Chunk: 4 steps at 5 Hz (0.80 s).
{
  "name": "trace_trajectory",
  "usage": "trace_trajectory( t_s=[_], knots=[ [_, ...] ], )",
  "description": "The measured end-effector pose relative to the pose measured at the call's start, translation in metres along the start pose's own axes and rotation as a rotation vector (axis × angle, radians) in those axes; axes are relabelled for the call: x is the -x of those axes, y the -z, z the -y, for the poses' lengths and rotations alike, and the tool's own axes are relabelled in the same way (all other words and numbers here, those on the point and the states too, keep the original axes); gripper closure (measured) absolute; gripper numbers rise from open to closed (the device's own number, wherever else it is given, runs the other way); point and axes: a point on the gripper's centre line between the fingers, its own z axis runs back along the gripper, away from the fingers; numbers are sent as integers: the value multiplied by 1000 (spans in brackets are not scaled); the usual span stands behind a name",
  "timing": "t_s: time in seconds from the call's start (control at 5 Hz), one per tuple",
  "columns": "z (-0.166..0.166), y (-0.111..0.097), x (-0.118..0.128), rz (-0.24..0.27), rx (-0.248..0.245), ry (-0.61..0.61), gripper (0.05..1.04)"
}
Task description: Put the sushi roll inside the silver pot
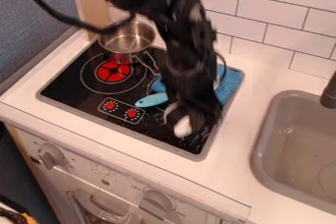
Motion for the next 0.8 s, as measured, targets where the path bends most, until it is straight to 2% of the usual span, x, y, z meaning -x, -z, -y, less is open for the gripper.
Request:
trace_trajectory(
  t_s=[0.2, 0.4, 0.6, 0.8],
  knots=[
    [-24, -17, -12, -5, -9, -5, 620],
    [-62, -27, -25, 26, -4, -37, 620],
    [-97, -21, -33, 48, 12, -55, 620],
    [-134, -10, -29, 40, 14, -100, 620]
  ],
)
